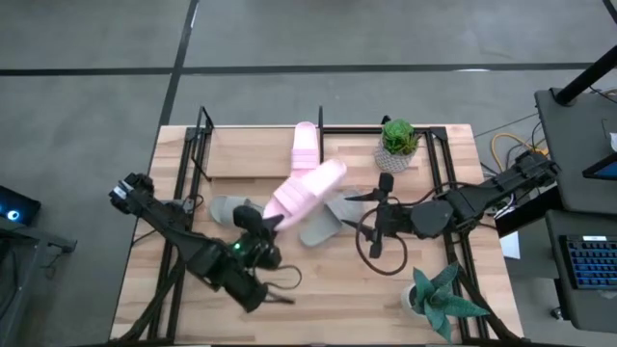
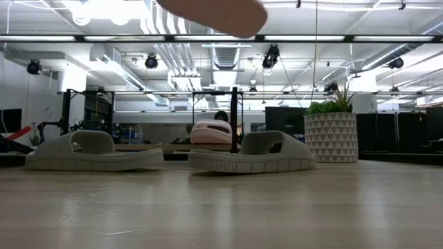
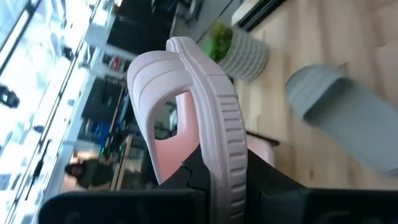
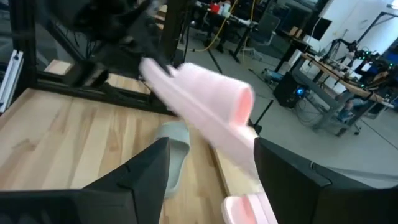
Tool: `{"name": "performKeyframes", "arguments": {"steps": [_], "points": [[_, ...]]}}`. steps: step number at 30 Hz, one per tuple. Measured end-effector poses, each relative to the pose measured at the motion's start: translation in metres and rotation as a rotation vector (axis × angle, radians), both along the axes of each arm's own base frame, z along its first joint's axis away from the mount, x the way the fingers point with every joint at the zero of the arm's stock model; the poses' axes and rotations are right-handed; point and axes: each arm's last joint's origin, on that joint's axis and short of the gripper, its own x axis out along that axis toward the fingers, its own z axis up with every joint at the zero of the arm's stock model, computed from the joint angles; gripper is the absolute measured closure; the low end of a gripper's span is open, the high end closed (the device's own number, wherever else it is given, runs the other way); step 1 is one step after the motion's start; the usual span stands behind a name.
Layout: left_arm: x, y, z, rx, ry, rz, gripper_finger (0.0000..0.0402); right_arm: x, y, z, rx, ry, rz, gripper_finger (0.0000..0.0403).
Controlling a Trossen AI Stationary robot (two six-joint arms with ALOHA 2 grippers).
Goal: Pick and place slides into the shelf
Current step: Put the pink slipper on the shelf
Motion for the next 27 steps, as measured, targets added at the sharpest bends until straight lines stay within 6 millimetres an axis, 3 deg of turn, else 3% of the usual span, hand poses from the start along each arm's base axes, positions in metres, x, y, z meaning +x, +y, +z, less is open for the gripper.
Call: {"name": "performKeyframes", "arguments": {"steps": [10,27], "points": [[-0.001,0.039,-0.010,-0.005,0.013,0.186,0.0387,0.000,0.000,-0.009,0.012,0.067,-0.014,0.0179],[-0.003,0.111,-0.084,-0.061,-0.035,0.562,0.0387,-0.001,0.000,-0.010,0.010,0.075,-0.015,0.0179]]}}
